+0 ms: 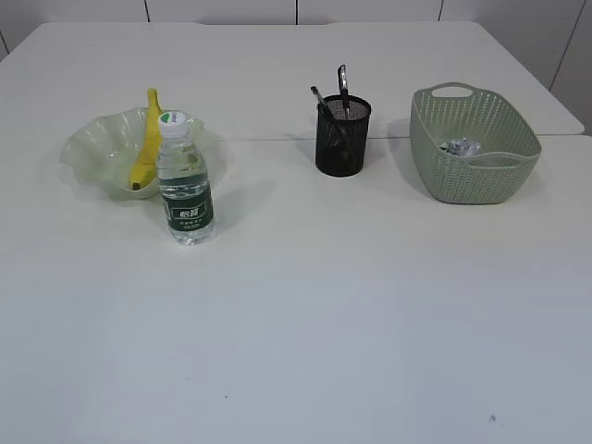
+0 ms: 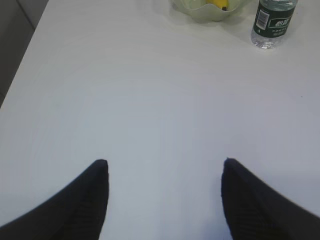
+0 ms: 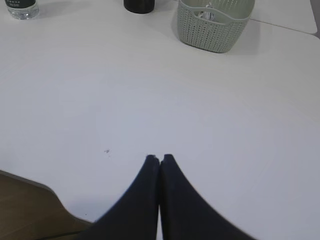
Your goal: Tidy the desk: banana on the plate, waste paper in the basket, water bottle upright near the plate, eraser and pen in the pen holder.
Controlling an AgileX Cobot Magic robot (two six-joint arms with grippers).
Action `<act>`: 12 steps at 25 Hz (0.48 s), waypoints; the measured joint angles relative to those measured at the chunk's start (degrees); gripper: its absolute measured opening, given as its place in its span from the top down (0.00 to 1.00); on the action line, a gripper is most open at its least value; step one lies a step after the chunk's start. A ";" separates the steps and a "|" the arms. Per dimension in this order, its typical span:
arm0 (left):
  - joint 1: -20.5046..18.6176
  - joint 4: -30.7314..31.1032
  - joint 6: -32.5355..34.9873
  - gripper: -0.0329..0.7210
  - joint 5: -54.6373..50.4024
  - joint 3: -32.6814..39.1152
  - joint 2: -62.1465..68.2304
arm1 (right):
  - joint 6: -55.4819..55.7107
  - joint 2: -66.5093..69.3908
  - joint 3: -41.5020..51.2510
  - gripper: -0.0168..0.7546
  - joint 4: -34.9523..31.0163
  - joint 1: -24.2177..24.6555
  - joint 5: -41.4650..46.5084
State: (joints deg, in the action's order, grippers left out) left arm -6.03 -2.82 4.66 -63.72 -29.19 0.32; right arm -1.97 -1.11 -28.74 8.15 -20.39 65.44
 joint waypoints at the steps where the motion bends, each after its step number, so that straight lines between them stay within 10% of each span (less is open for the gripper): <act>1: 0.00 0.00 0.00 0.30 0.00 0.00 0.00 | 0.00 0.00 0.00 0.99 0.00 0.00 0.00; 12: 0.00 0.00 0.11 0.30 0.00 0.00 0.00 | 0.00 0.00 0.00 0.99 0.00 0.00 0.00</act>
State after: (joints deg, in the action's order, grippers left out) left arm -6.03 -2.82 4.77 -63.72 -29.19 0.32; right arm -1.97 -1.11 -28.74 8.15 -20.39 65.44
